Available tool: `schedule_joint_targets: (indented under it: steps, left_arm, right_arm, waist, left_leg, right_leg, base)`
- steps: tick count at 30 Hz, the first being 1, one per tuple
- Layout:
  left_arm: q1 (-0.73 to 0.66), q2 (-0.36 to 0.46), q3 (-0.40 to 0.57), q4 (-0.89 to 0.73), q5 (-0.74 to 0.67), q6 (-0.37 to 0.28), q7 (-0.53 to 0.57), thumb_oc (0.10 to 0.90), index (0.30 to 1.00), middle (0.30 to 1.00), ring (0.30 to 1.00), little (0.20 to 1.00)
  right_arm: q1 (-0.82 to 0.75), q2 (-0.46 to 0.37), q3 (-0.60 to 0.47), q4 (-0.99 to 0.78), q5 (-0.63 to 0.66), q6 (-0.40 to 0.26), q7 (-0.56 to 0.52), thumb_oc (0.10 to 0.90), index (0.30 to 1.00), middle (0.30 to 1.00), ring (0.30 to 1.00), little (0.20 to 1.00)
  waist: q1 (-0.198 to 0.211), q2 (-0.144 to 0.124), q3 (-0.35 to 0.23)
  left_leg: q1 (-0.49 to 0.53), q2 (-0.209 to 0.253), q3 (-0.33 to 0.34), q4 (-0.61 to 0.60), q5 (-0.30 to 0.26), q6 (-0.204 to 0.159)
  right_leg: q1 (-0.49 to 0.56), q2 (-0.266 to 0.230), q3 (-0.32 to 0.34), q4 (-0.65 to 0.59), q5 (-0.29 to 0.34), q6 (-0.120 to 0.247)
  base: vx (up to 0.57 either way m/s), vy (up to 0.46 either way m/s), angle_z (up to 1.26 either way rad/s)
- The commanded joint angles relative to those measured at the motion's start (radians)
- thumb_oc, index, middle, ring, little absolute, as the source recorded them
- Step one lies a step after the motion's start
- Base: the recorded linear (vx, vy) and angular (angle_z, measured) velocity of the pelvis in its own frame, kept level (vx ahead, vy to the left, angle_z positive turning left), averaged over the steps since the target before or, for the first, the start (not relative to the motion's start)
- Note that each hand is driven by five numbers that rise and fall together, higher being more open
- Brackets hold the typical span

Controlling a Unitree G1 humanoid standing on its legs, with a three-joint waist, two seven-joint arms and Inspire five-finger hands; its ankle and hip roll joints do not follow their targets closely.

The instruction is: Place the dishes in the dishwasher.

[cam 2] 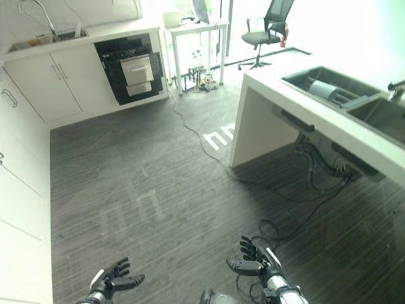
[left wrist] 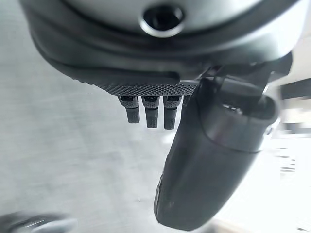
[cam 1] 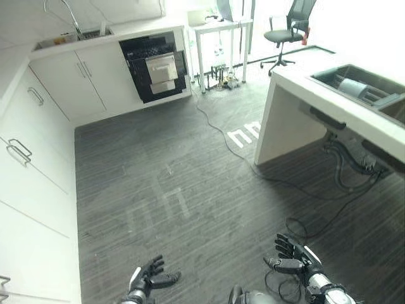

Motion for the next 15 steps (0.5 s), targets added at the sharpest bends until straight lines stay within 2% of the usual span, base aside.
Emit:
schedule_joint_targets:
  steps: [1,3,4,5,8,9,10,11,12,13,14,15]
  left_arm:
    - [-0.061,0.073,-0.006,-0.077,-0.075,-0.145,0.038,0.8,0.9,0.9,0.9,0.9]
    - [-0.079,0.082,-0.009,-0.152,-0.103,-0.185,0.037,0.8,0.9,0.9,0.9,0.9]
    - [-0.084,0.088,-0.014,-0.197,-0.113,-0.189,0.045,0.8,0.9,0.9,0.9,0.9]
    - [-0.086,0.094,-0.016,-0.244,-0.124,-0.189,0.047,0.8,0.9,0.9,0.9,0.9]
    - [-0.076,0.116,-0.016,-0.379,-0.14,-0.223,0.054,0.8,0.9,0.9,0.9,0.9]
    - [-0.072,0.12,-0.01,-0.419,-0.14,-0.227,0.053,0.8,0.9,0.9,0.9,0.9]
    - [-0.06,0.12,0.002,-0.474,-0.148,-0.233,0.053,0.8,0.9,0.9,0.9,0.9]
    - [-0.042,0.118,0.014,-0.513,-0.154,-0.244,0.053,0.8,0.9,0.9,0.9,0.9]
    - [-0.032,0.12,0.02,-0.527,-0.158,-0.248,0.055,0.8,0.9,0.9,0.9,0.9]
    - [-0.012,0.123,0.037,-0.552,-0.167,-0.268,0.045,0.8,0.9,0.9,0.9,0.9]
    - [-0.001,0.126,0.047,-0.564,-0.17,-0.277,0.037,0.8,0.9,0.9,0.9,0.9]
    - [0.018,0.128,0.06,-0.585,-0.167,-0.292,0.03,0.8,0.9,0.9,0.9,0.9]
  right_arm:
    - [-0.072,-0.002,-0.056,-0.06,-0.029,-0.1,0.014,0.8,0.9,0.9,0.9,0.9]
    - [-0.076,-0.022,-0.069,-0.111,-0.011,-0.107,0.023,0.8,0.9,0.9,0.9,0.9]
    - [-0.079,-0.032,-0.077,-0.137,0.002,-0.102,0.025,0.8,0.9,0.9,0.9,0.9]
    - [-0.081,-0.039,-0.085,-0.158,0.014,-0.097,0.027,0.8,0.9,0.9,0.9,0.9]
    - [-0.086,-0.062,-0.11,-0.213,0.051,-0.105,0.032,0.8,0.9,0.9,0.9,0.9]
    - [-0.088,-0.068,-0.12,-0.23,0.058,-0.106,0.031,0.8,0.9,0.9,0.9,0.9]
    - [-0.095,-0.073,-0.126,-0.243,0.067,-0.115,0.035,0.8,0.9,0.9,0.9,0.9]
    - [-0.105,-0.073,-0.125,-0.254,0.07,-0.124,0.041,0.8,0.9,0.9,0.9,0.9]
    - [-0.109,-0.074,-0.126,-0.261,0.072,-0.122,0.048,0.8,0.9,0.9,0.9,0.9]
    - [-0.115,-0.071,-0.127,-0.277,0.078,-0.13,0.059,0.8,0.9,0.9,0.9,0.9]
    - [-0.112,-0.07,-0.129,-0.29,0.085,-0.129,0.064,0.8,0.9,0.9,0.9,0.9]
    - [-0.105,-0.068,-0.131,-0.314,0.095,-0.123,0.072,0.8,0.9,0.9,0.9,0.9]
  waist:
    - [-0.025,-0.019,-0.052]
    - [-0.025,-0.022,-0.053]
    - [-0.022,-0.032,-0.053]
    - [-0.017,-0.044,-0.047]
    - [0.003,-0.071,-0.024]
    - [0.017,-0.084,-0.009]
    - [0.035,-0.101,0.011]
    - [0.046,-0.103,0.02]
    - [0.046,-0.103,0.023]
    - [0.049,-0.102,0.027]
    - [0.053,-0.097,0.028]
    - [0.057,-0.071,0.029]
  left_leg:
    - [0.097,-0.041,0.03,-0.028,0.147,0.028]
    - [0.12,-0.028,0.033,-0.028,0.298,-0.016]
    - [0.138,-0.031,0.039,-0.028,0.369,-0.031]
    - [0.117,-0.029,0.042,0.036,0.407,-0.044]
    - [-0.053,-0.004,0.023,0.334,0.441,-0.066]
    - [-0.139,0.004,0.015,0.378,0.417,-0.048]
    - [-0.227,-0.014,0.028,0.347,0.388,0.001]
    - [-0.222,-0.023,0.046,0.246,0.37,0.018]
    - [-0.212,-0.026,0.057,0.199,0.361,0.024]
    - [-0.191,-0.034,0.071,0.051,0.357,0.033]
    - [-0.187,-0.037,0.063,-0.028,0.365,0.032]
    - [-0.26,-0.012,0.018,-0.028,0.335,0.022]
  right_leg:
    - [-0.024,-0.087,0.034,-0.084,0.056,0.215]
    - [0.0,-0.063,0.037,-0.084,0.019,0.183]
    - [0.012,-0.062,0.044,-0.084,0.004,0.168]
    - [0.027,-0.062,0.052,-0.084,-0.009,0.155]
    - [0.072,-0.057,0.068,-0.084,-0.042,0.118]
    - [0.092,-0.062,0.079,-0.084,-0.047,0.116]
    - [0.096,-0.078,0.096,-0.084,-0.029,0.12]
    - [0.104,-0.074,0.124,-0.084,-0.031,0.132]
    - [0.106,-0.07,0.14,-0.084,-0.031,0.137]
    - [0.108,-0.058,0.178,-0.084,-0.032,0.151]
    - [0.111,-0.046,0.197,-0.084,-0.035,0.158]
    - [0.114,-0.007,0.219,-0.084,-0.044,0.164]
  base:
    - [0.19,-0.286,-0.2]
    - [0.2,-0.296,0.0]
    - [0.2,-0.288,-0.15]
    - [0.19,-0.276,-0.21]
    - [0.17,-0.262,-0.49]
    - [0.07,-0.124,-0.66]
    - [0.11,-0.014,-0.52]
    - [0.11,0.065,-0.47]
    - [0.25,0.129,-0.95]
    - [0.22,0.133,-1.24]
    - [0.27,0.183,-1.22]
    - [0.23,0.168,-0.82]
